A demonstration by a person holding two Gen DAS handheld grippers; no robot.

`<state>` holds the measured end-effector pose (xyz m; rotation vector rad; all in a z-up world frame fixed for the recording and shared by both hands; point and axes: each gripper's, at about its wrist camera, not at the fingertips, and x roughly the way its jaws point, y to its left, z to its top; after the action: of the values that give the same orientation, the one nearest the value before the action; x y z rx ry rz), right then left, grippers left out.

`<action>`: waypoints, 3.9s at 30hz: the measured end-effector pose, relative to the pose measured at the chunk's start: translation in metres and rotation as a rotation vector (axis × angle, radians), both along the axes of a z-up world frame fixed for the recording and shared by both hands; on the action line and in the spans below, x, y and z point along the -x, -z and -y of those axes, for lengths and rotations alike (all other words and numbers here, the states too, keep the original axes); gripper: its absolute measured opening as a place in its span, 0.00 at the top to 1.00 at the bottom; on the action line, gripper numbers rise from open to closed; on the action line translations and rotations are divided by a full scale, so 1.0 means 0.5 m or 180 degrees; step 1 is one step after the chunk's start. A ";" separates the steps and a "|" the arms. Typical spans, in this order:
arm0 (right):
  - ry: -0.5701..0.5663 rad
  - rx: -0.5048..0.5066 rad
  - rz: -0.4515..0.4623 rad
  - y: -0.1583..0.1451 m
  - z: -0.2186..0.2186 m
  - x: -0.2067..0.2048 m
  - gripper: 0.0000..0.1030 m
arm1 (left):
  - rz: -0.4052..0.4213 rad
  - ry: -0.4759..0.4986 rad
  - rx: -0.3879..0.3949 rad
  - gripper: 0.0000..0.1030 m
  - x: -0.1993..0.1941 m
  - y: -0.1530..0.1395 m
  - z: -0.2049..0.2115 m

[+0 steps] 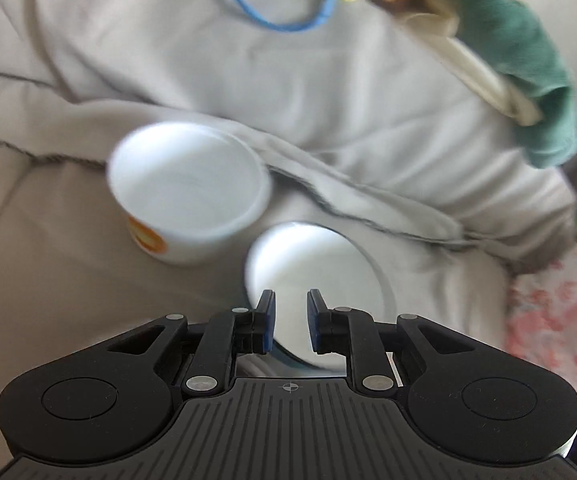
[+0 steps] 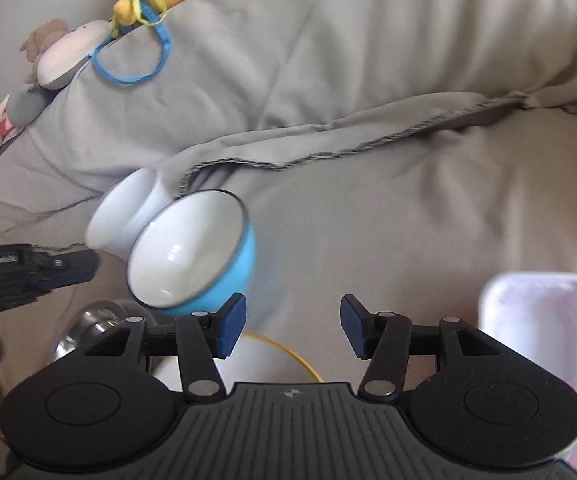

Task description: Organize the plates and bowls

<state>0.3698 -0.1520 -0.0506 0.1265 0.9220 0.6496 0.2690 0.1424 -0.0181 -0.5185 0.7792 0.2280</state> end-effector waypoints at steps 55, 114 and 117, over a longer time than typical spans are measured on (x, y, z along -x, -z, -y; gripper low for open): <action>0.0148 -0.0114 -0.0727 0.146 -0.049 -0.165 0.67 | -0.0784 0.0811 0.0144 0.72 -0.240 0.176 0.128; 0.0257 -0.0133 -0.0457 0.115 0.106 0.132 0.54 | -0.0645 0.1108 -0.0205 0.75 0.023 0.104 0.196; 0.0093 -0.0305 -0.0833 0.156 0.095 0.123 0.55 | -0.0692 0.1127 -0.0063 0.77 0.011 0.119 0.192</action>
<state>0.3085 -0.1994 -0.1285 0.3157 1.1383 0.6601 0.2633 0.0466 -0.0774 -0.3323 1.0643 -0.0377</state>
